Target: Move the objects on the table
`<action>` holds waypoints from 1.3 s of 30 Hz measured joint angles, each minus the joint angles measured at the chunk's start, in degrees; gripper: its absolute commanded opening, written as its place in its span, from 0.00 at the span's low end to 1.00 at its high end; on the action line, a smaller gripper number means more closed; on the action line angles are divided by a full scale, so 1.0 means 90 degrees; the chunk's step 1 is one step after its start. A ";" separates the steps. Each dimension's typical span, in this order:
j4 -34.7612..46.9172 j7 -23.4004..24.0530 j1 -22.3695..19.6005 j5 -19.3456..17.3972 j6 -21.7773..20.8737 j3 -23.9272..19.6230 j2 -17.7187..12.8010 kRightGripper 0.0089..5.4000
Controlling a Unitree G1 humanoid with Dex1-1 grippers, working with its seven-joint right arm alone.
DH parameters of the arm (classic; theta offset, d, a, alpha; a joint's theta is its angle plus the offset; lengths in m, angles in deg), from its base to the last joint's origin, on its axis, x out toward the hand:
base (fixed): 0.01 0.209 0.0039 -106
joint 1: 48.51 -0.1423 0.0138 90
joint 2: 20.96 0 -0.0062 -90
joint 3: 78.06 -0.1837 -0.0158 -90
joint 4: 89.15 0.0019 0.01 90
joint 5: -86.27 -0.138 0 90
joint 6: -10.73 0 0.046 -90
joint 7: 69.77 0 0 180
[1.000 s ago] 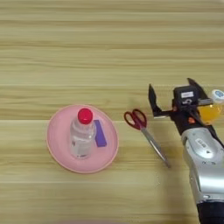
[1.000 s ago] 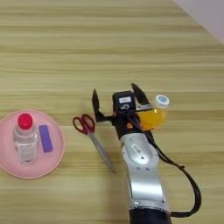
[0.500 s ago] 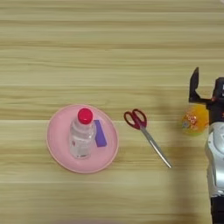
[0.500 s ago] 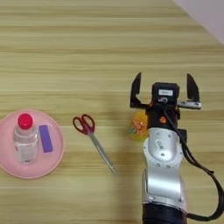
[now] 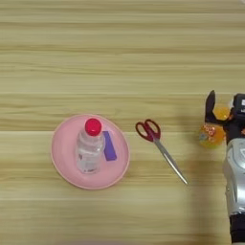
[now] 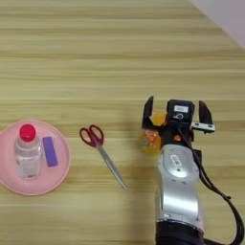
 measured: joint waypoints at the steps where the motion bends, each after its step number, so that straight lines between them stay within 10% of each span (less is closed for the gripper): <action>1: -0.0005 0.0001 -0.0001 -0.0025 0.0037 -0.0004 0.0000 0.99; 39: -0.0909 -0.0380 -0.0233 -0.0417 0.1073 -0.0056 -0.0003 0.99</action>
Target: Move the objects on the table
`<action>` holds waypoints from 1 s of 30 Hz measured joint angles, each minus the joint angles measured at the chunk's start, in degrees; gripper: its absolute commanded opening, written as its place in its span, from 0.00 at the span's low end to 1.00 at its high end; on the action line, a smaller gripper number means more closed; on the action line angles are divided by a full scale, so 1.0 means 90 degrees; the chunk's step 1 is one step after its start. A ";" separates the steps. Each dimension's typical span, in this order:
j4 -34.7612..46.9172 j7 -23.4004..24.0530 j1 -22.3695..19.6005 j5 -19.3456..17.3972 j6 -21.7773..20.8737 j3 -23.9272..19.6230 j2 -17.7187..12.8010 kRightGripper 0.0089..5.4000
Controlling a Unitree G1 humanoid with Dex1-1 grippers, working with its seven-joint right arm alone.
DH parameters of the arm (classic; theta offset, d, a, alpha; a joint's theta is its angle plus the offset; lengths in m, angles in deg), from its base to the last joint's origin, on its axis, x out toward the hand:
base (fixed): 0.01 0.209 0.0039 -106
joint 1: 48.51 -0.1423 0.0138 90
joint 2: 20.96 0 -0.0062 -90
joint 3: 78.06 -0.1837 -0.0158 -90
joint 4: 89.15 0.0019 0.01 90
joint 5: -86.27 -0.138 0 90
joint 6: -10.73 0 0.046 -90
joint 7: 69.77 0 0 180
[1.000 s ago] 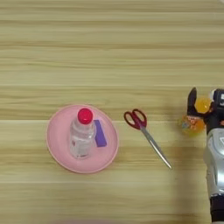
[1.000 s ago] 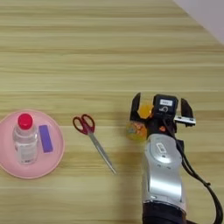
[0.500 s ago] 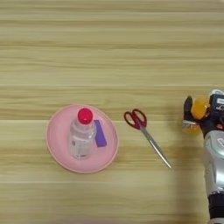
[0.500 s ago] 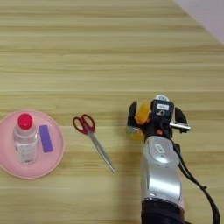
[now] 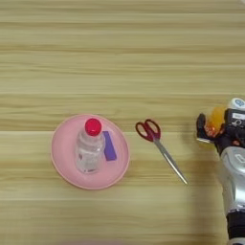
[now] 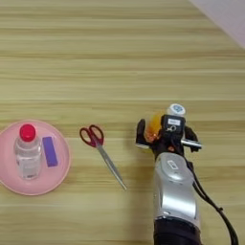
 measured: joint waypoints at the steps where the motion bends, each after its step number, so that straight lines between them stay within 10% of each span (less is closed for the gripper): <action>1: -0.0002 -0.0008 -0.0012 0.0000 0.0001 0.0007 0.0000 0.99; 30: -0.0134 -0.0104 -0.0122 -0.0160 -0.0005 0.0017 -0.0003 0.65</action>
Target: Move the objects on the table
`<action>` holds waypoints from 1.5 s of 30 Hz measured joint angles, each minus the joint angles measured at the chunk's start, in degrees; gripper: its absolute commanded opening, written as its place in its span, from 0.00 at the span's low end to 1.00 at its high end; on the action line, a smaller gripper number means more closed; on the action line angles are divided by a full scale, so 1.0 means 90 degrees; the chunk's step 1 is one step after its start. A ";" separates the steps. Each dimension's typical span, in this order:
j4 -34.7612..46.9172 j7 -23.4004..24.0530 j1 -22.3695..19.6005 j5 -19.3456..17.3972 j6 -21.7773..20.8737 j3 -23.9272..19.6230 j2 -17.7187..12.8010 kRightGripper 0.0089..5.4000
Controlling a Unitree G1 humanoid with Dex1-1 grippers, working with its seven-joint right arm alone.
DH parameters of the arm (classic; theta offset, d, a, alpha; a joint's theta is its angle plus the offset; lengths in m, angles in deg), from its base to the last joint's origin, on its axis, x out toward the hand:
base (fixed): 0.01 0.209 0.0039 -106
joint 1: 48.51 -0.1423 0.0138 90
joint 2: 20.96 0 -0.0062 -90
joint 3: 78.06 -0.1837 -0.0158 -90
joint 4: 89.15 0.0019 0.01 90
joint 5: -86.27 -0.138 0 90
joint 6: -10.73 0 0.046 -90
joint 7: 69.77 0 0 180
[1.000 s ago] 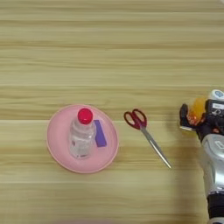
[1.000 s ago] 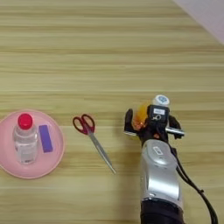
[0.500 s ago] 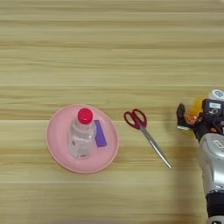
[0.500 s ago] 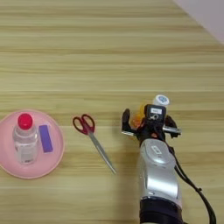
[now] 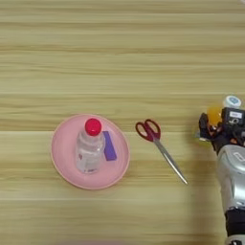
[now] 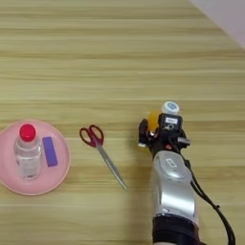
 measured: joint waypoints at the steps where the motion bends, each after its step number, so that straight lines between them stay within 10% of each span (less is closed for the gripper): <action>1: -0.0014 0.0000 -0.0010 0.0000 -0.0002 -0.0001 -0.0002 0.65; 45: 0.0891 -0.0723 -0.0137 -0.0114 -0.0138 0.0989 0.0444 0.64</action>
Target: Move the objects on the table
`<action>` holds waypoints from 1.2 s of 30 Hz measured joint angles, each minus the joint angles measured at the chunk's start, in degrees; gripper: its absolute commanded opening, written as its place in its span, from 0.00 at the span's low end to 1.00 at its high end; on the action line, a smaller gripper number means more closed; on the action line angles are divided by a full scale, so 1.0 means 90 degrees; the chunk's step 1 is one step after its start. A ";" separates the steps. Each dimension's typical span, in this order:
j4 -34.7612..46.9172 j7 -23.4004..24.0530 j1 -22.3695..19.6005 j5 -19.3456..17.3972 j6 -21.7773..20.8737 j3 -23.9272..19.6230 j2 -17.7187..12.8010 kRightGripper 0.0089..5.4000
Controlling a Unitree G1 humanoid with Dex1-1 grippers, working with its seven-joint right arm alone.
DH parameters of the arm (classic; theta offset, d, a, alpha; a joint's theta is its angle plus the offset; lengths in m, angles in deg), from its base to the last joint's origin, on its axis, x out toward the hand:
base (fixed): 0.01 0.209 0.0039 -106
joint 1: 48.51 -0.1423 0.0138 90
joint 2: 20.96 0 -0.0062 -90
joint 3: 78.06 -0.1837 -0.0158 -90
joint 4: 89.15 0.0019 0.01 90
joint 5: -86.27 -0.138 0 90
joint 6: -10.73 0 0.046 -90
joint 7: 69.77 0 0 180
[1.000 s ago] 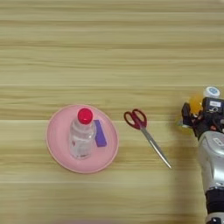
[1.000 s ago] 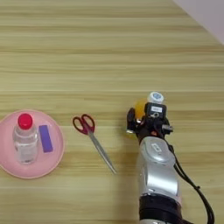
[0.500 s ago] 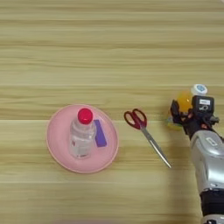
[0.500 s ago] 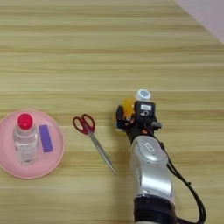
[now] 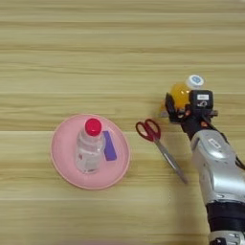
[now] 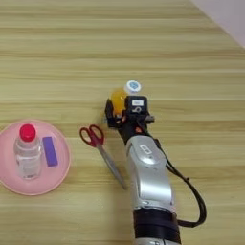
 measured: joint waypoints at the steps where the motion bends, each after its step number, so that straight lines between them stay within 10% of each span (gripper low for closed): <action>1: 0.0000 -0.0010 -0.0013 0.0000 0.0002 0.0028 0.0009 0.64; 7: -0.0069 -0.0288 -0.0685 0.0005 0.0018 0.0480 0.0174 0.64; 36: -0.1933 -0.0657 -0.0960 0.0738 -0.1034 0.1428 0.0460 0.64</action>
